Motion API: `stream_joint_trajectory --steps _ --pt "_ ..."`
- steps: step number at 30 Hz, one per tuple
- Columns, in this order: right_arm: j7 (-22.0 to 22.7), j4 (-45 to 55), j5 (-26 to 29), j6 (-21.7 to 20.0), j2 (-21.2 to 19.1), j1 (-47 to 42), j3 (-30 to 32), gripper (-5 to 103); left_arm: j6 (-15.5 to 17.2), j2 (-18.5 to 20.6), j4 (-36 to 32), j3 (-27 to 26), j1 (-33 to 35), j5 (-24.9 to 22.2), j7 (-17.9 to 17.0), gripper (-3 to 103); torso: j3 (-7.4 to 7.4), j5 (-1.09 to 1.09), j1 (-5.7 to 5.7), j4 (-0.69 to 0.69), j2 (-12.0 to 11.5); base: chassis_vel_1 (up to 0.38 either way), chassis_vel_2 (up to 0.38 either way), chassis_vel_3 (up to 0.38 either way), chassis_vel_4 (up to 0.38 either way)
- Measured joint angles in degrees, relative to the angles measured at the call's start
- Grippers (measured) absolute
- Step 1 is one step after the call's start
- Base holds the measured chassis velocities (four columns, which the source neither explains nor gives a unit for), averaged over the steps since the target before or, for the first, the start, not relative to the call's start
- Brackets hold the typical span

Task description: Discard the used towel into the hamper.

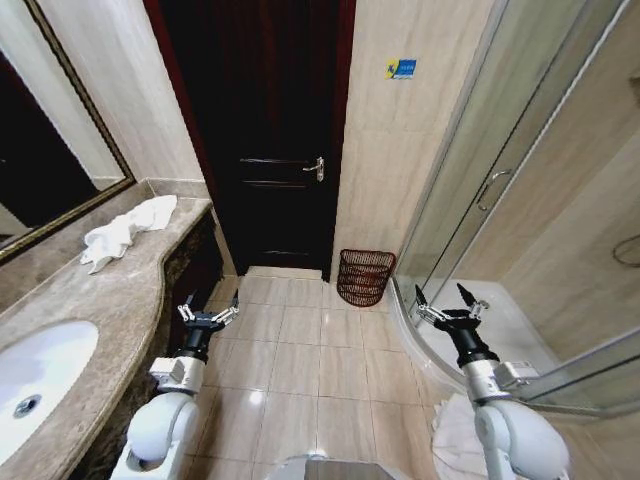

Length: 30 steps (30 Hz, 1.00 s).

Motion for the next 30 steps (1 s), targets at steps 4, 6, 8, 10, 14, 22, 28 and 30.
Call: stream_joint_trajectory --steps 4,6,8,10,14,22,28,30 --pt "0.00 -0.15 0.00 0.00 0.01 0.23 -0.09 100 -0.02 0.01 0.07 -0.02 -0.02 -0.04 0.01 100 0.00 0.00 0.00 0.00 0.00 -0.010 0.008 0.013 -0.012" --pt "0.00 -0.23 0.00 0.00 -0.02 0.31 -0.15 100 -0.10 0.03 0.29 -0.10 0.10 -0.04 0.09 100 0.00 0.00 0.00 0.00 0.00 -0.017 0.022 0.026 -0.019" --pt "0.00 -0.25 0.00 0.00 -0.04 0.33 -0.15 100 -0.13 0.04 0.33 -0.13 0.15 -0.03 0.12 100 0.00 0.00 0.00 0.00 0.00 0.000 0.000 0.000 0.000" --pt "0.00 -0.26 0.00 0.00 -0.07 0.35 -0.15 100 -0.17 0.05 0.37 -0.16 0.16 -0.03 0.13 100 0.00 0.00 0.00 0.00 0.00 0.000 0.000 0.000 0.000" --pt "0.00 -0.27 0.00 0.00 -0.09 0.32 -0.12 100 -0.47 0.08 0.50 -0.18 0.15 0.06 0.13 100 0.00 0.00 0.00 0.00 0.00 0.000 0.000 0.000 0.000" --pt "0.00 -0.12 0.00 0.26 0.04 -0.11 0.16 100 -0.92 0.07 0.84 -0.13 0.16 0.21 0.17 100 0.00 0.00 0.00 0.00 0.00 -0.009 0.027 0.034 -0.011" --pt "0.00 -0.12 -0.03 0.44 0.31 -0.09 0.12 100 -1.16 0.43 1.09 -0.30 0.05 0.28 0.36 100 0.00 0.00 0.00 0.00 0.00 -0.009 0.037 0.028 -0.010" --pt "0.00 -0.11 -0.03 0.44 0.49 0.06 0.02 100 -1.19 0.56 1.33 -0.33 -0.23 0.29 0.39 100 0.00 0.00 0.00 0.00 0.00 0.000 0.000 0.000 0.000"
